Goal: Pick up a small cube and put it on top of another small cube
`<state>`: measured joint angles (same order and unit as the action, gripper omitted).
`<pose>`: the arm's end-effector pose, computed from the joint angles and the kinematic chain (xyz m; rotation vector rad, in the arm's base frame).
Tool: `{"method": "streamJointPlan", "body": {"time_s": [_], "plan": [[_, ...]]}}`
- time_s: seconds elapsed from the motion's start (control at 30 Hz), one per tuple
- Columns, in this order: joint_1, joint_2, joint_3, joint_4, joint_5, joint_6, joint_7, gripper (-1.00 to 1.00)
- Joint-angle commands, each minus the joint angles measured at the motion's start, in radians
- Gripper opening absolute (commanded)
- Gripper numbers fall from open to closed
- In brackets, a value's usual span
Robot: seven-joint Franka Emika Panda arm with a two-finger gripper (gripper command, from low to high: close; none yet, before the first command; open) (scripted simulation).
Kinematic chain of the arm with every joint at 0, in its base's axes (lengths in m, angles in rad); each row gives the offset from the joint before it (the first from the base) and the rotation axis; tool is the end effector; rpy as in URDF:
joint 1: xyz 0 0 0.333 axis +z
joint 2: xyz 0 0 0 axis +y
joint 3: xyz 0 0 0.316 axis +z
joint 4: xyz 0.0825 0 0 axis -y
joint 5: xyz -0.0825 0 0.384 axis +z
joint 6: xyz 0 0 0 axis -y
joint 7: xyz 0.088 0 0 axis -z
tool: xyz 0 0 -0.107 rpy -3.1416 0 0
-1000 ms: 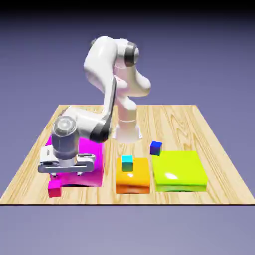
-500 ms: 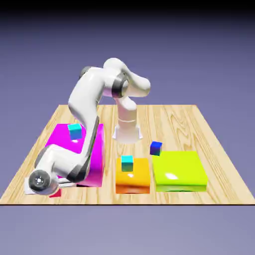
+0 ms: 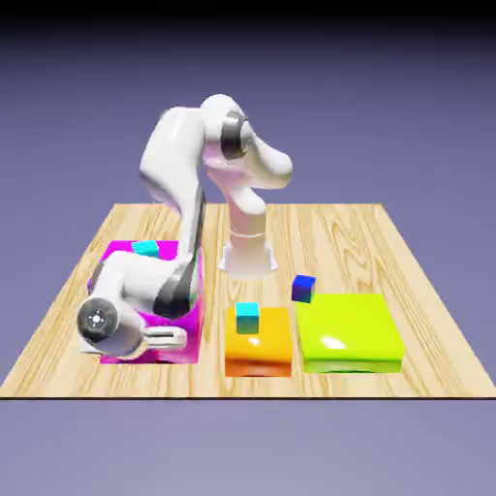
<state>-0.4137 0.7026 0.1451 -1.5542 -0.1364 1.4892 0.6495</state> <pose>0.5782 -0.1844 0.2064 2.5108 -1.1690 -1.0750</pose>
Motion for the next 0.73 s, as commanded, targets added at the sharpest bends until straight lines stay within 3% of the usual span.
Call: {"method": "streamJointPlan", "body": {"time_s": [0.0, 0.37, 0.53, 0.57, 0.7], "plan": [[-0.015, -0.030, 0.036, -0.033, 0.014, -0.004, 0.042, -1.00], [-0.147, -0.304, 0.367, -0.330, 0.162, -0.042, 0.428, -1.00], [-0.148, -0.312, 0.363, -0.504, 0.163, 0.124, 0.418, -1.00], [-0.148, -0.312, 0.363, -0.504, 0.163, 0.124, 0.418, 1.00], [-0.147, -0.307, 0.366, -0.395, 0.162, 0.020, 0.424, 1.00]]}}
